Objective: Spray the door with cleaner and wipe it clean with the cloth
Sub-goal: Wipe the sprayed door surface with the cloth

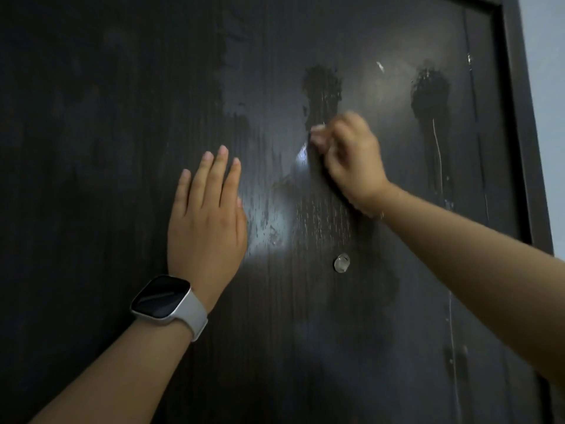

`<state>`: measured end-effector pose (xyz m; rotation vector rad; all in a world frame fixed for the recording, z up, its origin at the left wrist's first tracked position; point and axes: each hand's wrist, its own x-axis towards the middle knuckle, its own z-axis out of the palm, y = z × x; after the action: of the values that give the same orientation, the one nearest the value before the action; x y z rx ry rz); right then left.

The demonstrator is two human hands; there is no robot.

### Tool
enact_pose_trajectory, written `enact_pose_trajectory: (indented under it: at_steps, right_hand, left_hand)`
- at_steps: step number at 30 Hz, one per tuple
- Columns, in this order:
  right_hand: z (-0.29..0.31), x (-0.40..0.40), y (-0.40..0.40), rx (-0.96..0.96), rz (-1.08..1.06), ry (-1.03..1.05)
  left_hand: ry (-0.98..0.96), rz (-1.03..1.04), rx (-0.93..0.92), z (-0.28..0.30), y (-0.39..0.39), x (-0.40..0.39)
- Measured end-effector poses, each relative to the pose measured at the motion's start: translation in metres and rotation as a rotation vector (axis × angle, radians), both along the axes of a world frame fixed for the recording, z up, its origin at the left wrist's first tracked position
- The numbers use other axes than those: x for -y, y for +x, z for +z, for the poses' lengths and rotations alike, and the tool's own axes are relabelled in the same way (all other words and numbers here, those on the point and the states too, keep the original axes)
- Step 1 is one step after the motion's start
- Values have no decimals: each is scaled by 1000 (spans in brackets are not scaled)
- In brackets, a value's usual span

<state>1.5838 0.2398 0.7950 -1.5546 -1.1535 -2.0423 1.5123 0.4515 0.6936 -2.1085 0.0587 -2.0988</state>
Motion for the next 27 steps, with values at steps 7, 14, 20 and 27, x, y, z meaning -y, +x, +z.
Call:
enact_pose_trajectory:
  at_steps: [7, 14, 20, 27]
  right_hand:
    - [-46, -7, 5, -81, 37, 143]
    - [40, -7, 2, -42, -3, 217]
    - [-31, -7, 9, -58, 6, 136]
    - [53, -19, 9, -139, 67, 362]
  left_hand:
    - [-1, 3, -8, 0, 0, 0]
    - [-4, -14, -10, 0, -2, 0]
    - [-10, -20, 1, -1, 1, -1]
    - [-11, -20, -9, -1, 1, 0]
